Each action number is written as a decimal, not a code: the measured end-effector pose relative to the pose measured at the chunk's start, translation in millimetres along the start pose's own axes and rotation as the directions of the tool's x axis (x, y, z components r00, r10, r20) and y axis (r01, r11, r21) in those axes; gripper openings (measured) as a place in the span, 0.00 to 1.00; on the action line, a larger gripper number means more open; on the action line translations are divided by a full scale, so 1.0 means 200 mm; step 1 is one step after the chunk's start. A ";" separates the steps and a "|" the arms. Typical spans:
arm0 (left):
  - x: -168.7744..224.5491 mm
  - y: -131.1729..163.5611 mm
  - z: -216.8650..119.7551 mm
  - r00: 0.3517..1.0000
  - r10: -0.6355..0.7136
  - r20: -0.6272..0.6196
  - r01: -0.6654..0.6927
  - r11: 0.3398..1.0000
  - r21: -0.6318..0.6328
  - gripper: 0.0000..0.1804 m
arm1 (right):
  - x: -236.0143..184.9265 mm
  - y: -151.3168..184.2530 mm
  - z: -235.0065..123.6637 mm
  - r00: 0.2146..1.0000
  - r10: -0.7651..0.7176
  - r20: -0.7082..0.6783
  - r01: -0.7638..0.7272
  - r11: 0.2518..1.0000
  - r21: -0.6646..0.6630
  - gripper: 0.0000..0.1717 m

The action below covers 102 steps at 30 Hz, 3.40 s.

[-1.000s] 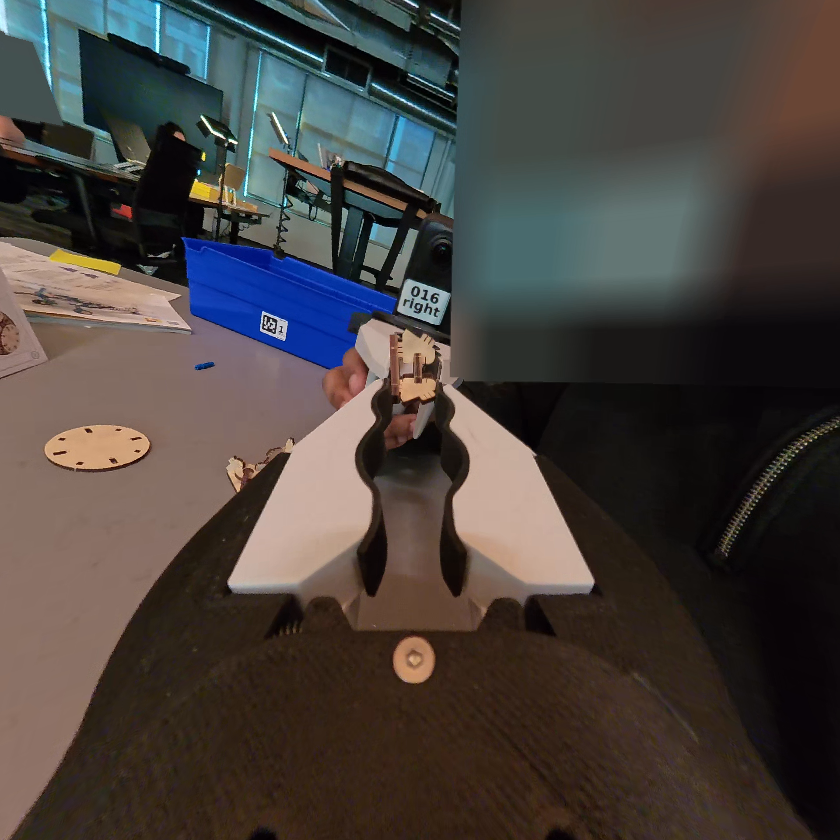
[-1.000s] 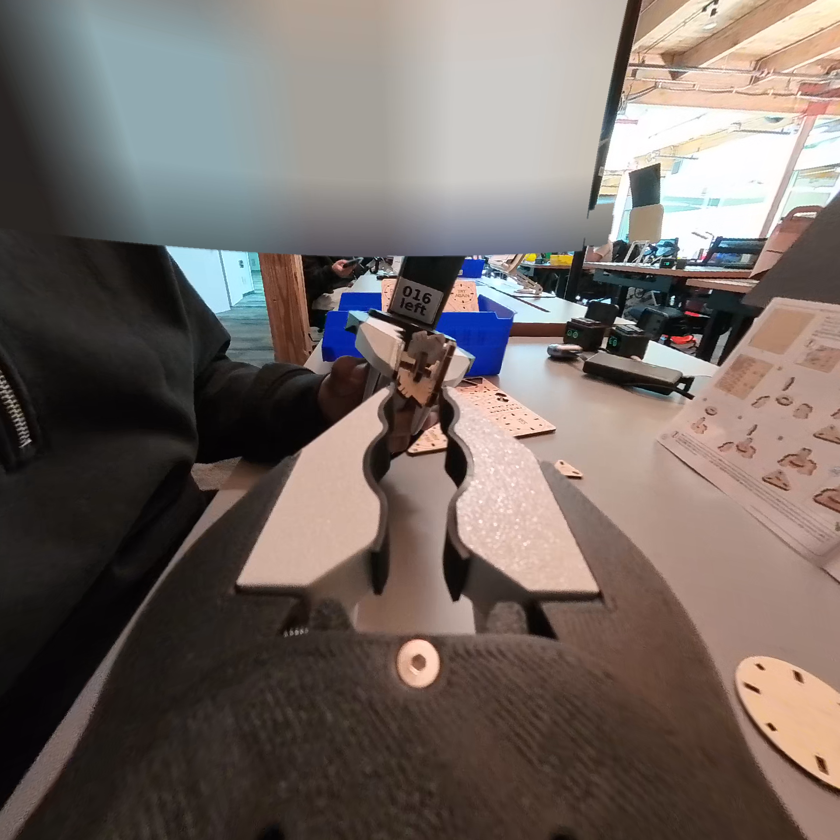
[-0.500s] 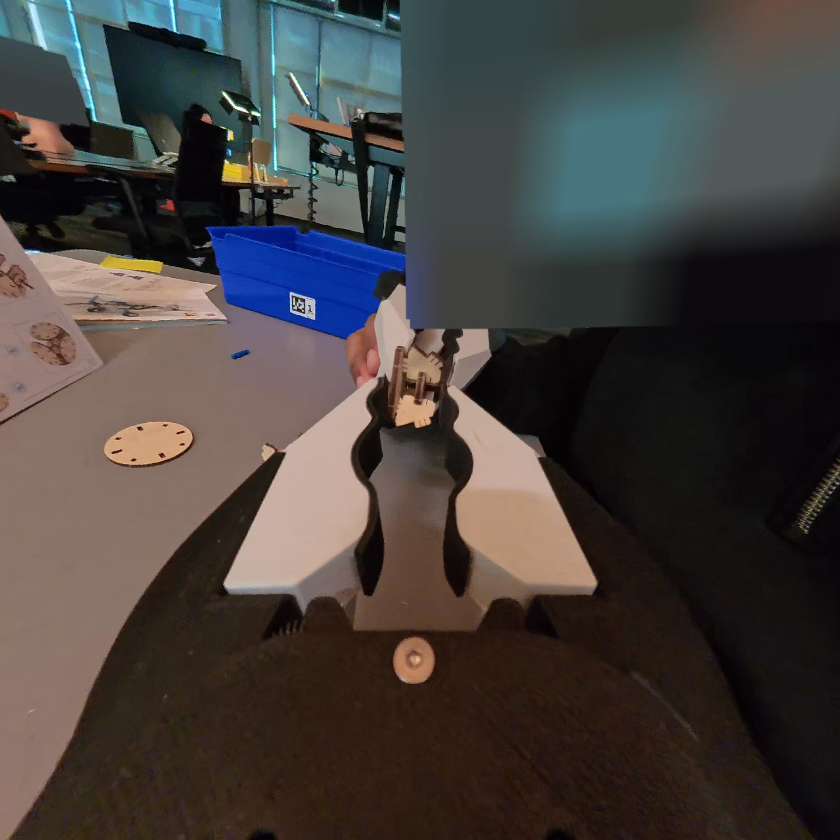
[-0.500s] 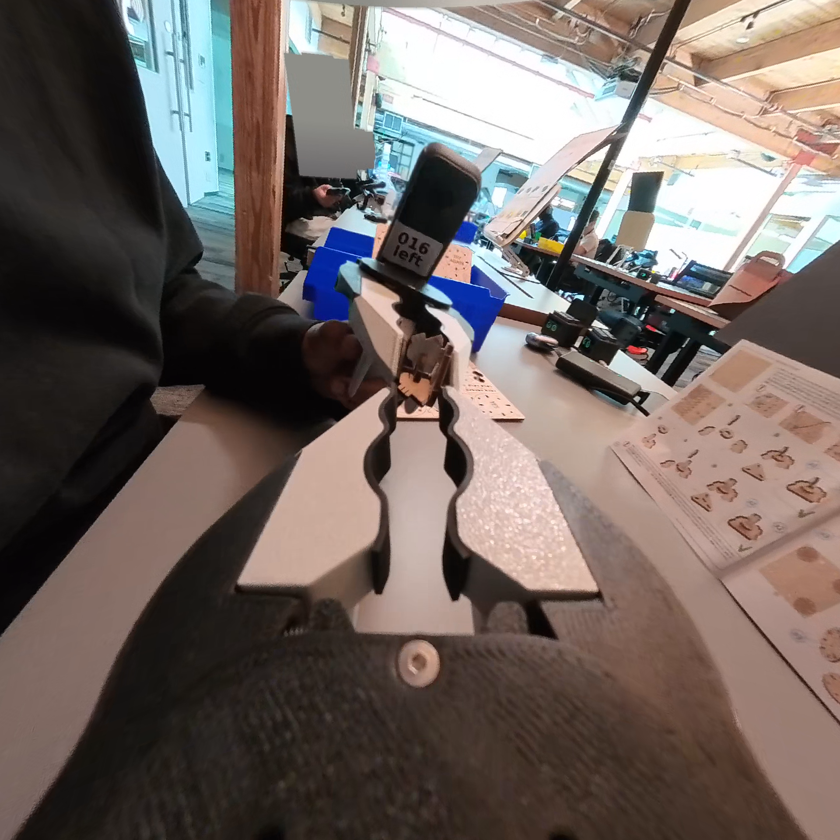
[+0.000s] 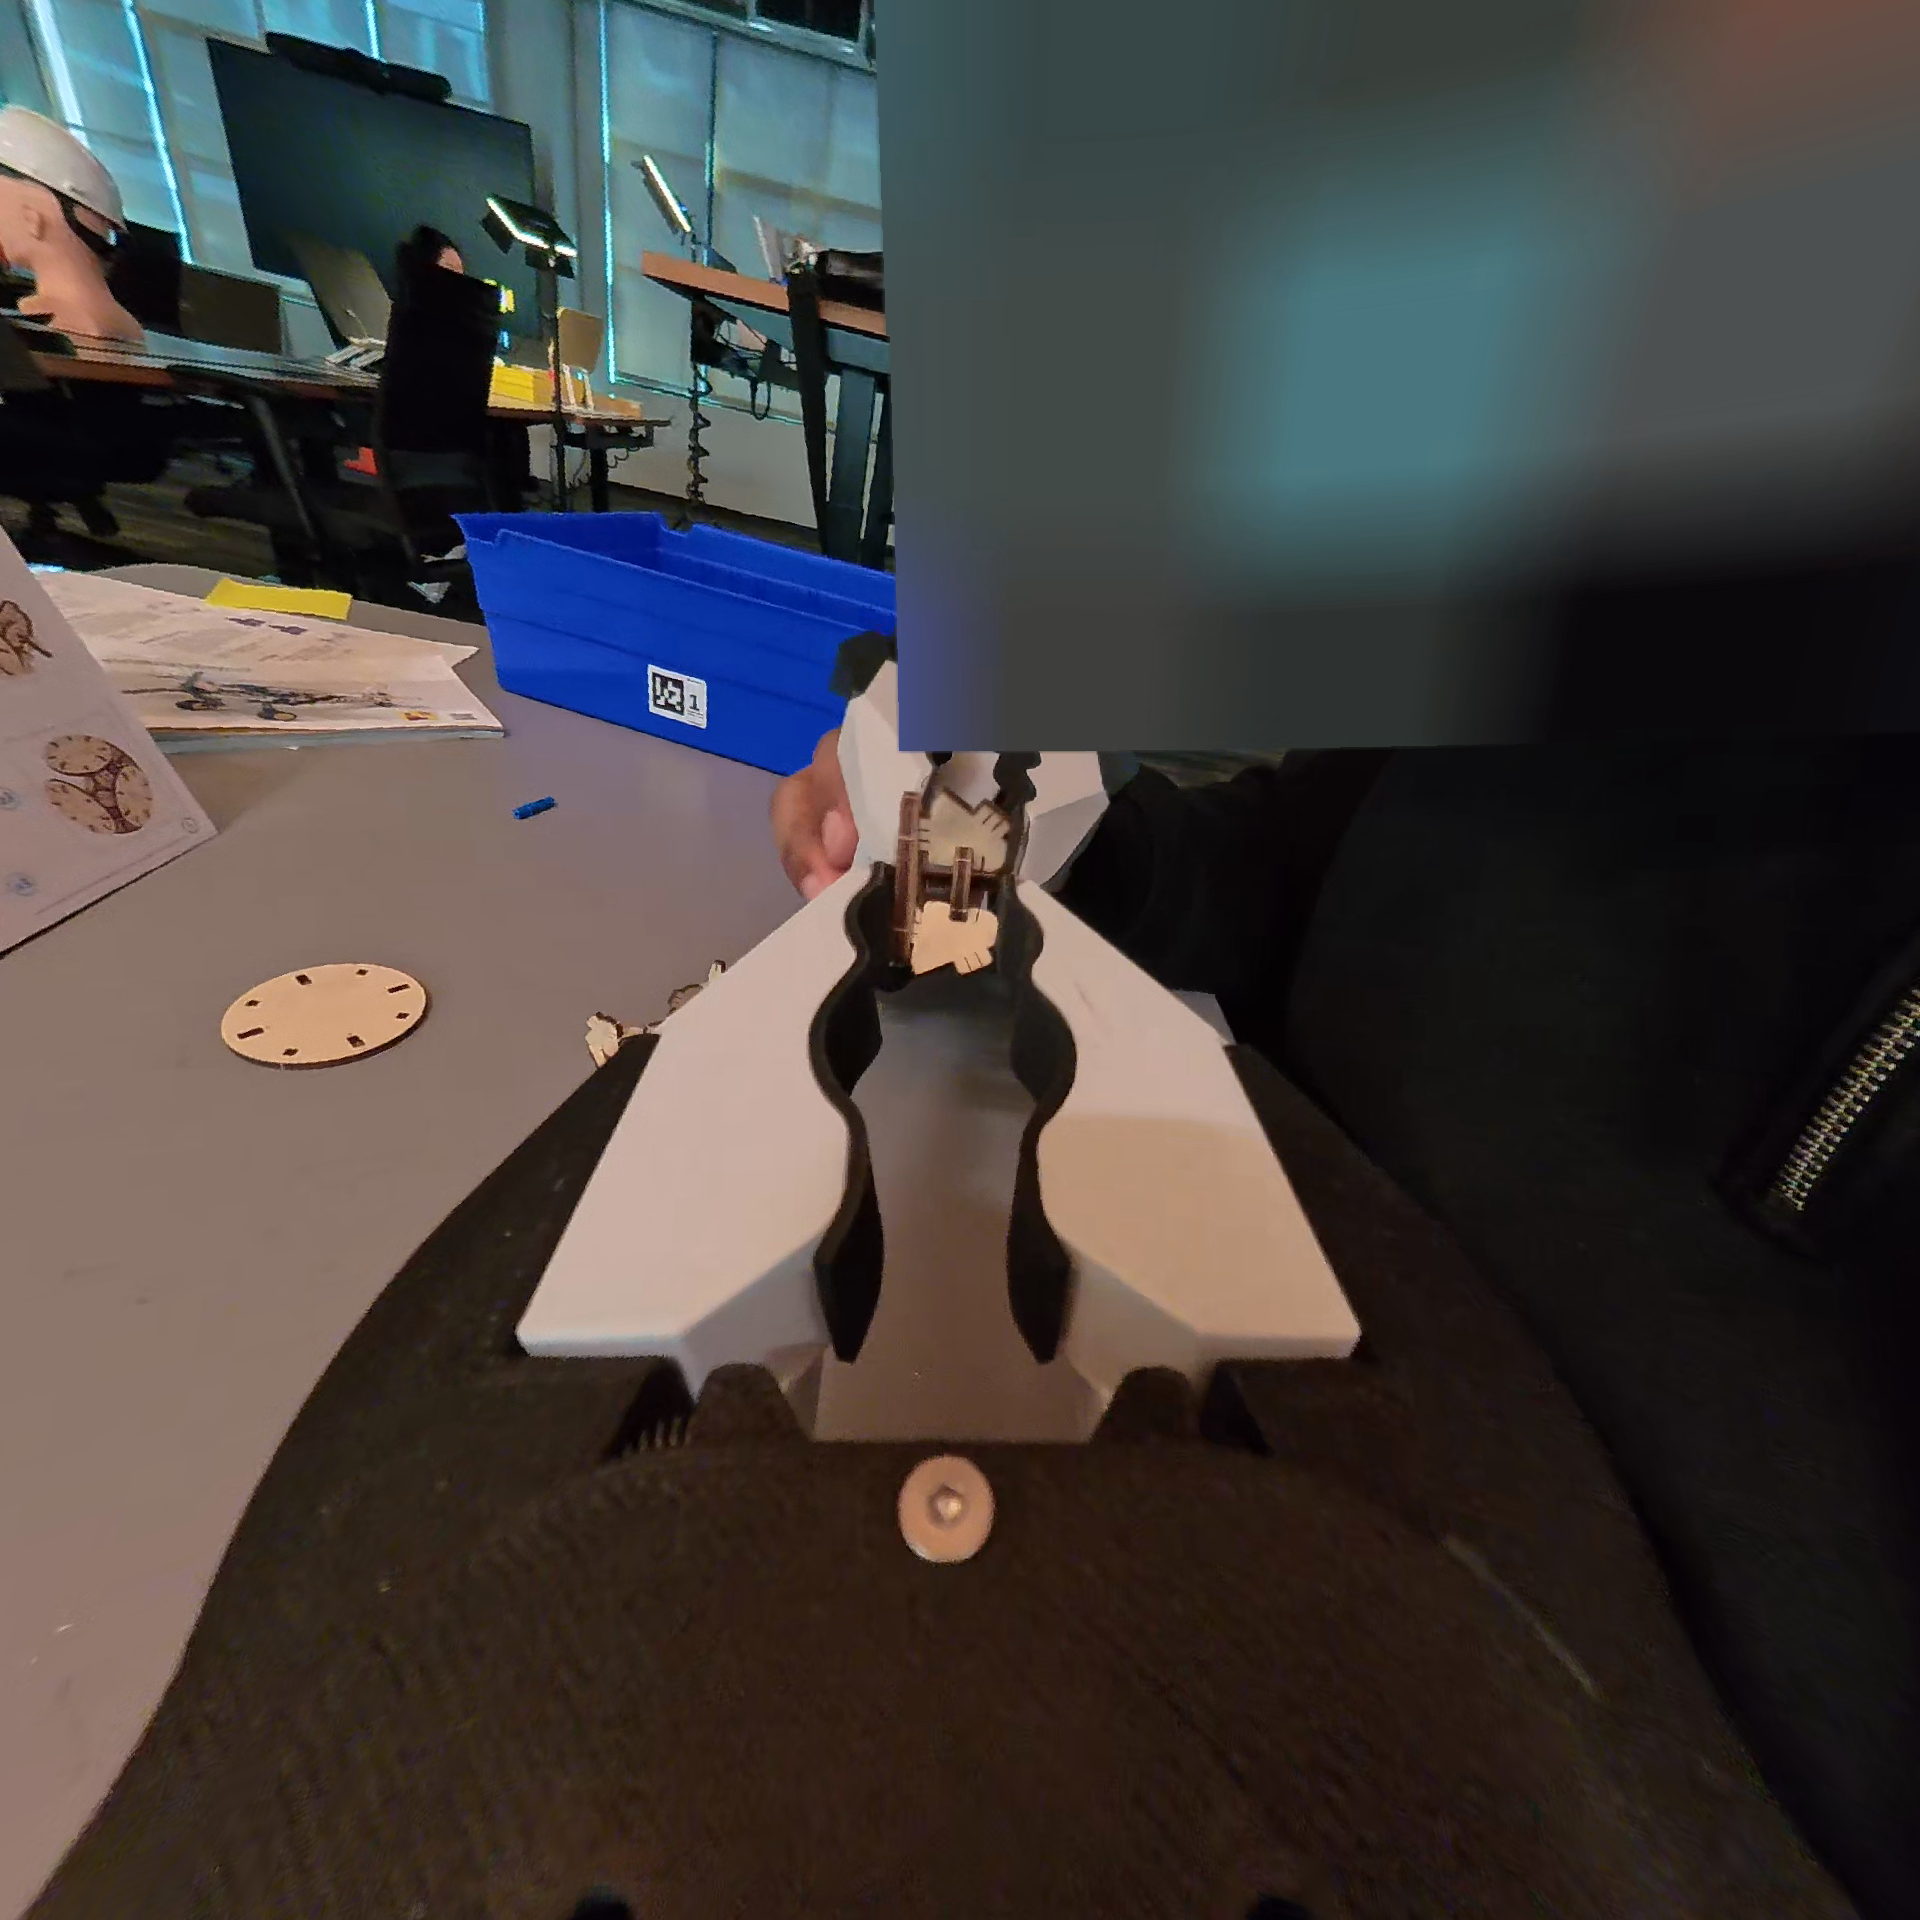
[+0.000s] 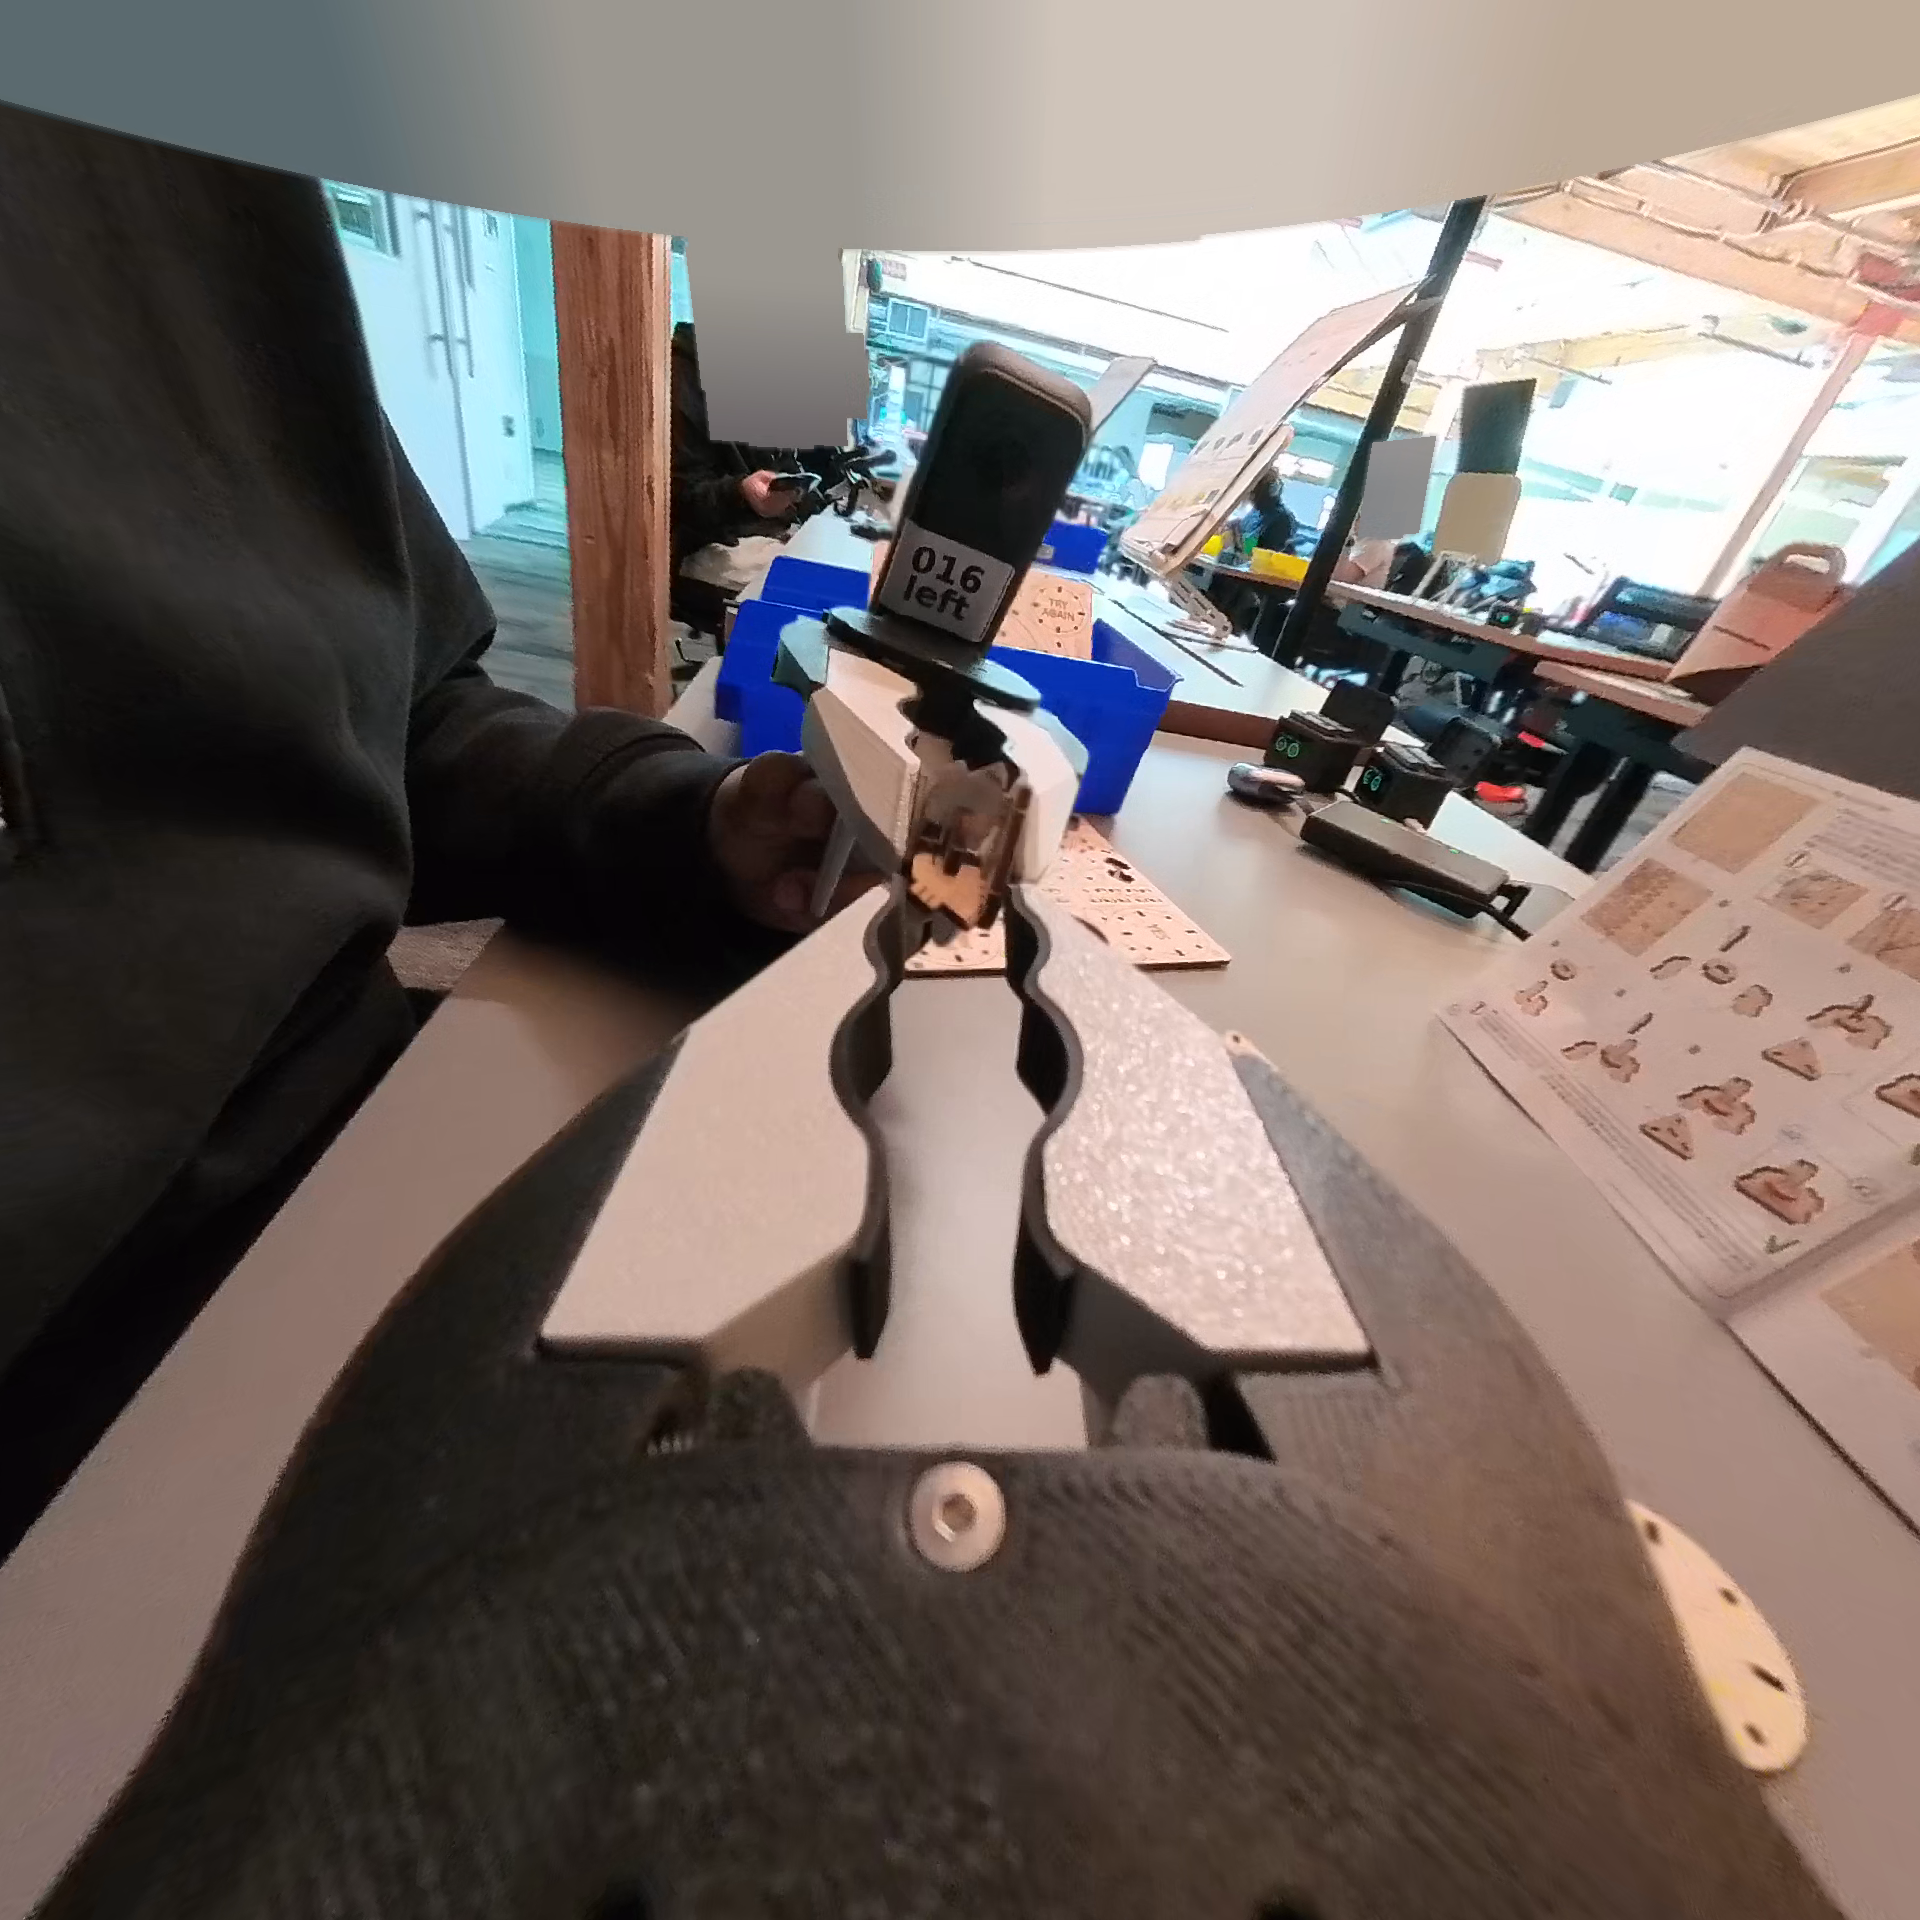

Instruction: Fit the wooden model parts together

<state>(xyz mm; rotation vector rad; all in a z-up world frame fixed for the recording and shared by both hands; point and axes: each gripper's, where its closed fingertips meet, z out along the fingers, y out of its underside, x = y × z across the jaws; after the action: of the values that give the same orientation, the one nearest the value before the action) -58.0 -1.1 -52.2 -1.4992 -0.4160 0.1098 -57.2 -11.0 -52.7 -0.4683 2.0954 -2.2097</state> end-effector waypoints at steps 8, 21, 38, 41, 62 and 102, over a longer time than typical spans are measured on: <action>0.01 0.00 0.00 1.000 0.020 -0.003 -0.020 1.000 -0.004 0.10 | -0.01 -0.01 0.00 0.988 0.140 0.067 -0.143 0.989 0.035 0.09; 0.01 0.06 0.01 0.999 0.032 0.003 -0.031 0.996 -0.081 0.10 | -0.02 0.01 0.00 0.977 0.183 0.110 -0.182 0.983 -0.024 0.09; 0.01 0.04 0.01 1.000 0.020 -0.005 -0.020 0.999 -0.049 0.11 | -0.01 0.03 -0.01 0.972 0.204 0.116 -0.197 0.978 -0.074 0.09; 0.02 0.04 0.01 0.999 -0.013 -0.036 0.011 0.999 -0.042 0.11 | -0.02 0.02 -0.01 0.961 0.235 0.145 -0.224 0.971 -0.084 0.09; 0.00 0.04 0.00 1.000 -0.007 -0.015 0.007 0.999 -0.031 0.10 | -0.02 0.04 0.00 0.974 0.196 0.112 -0.189 0.979 -0.073 0.09; -0.02 0.03 0.00 0.999 0.000 0.033 0.001 1.000 -0.015 0.15 | 0.02 0.02 0.00 0.979 0.198 0.044 -0.192 0.975 -0.111 0.09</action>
<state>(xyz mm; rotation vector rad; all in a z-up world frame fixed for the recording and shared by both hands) -60.9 -2.0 -58.5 -1.5139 -0.4450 0.1314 -61.7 -11.9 -56.5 -0.3101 2.1369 -1.9645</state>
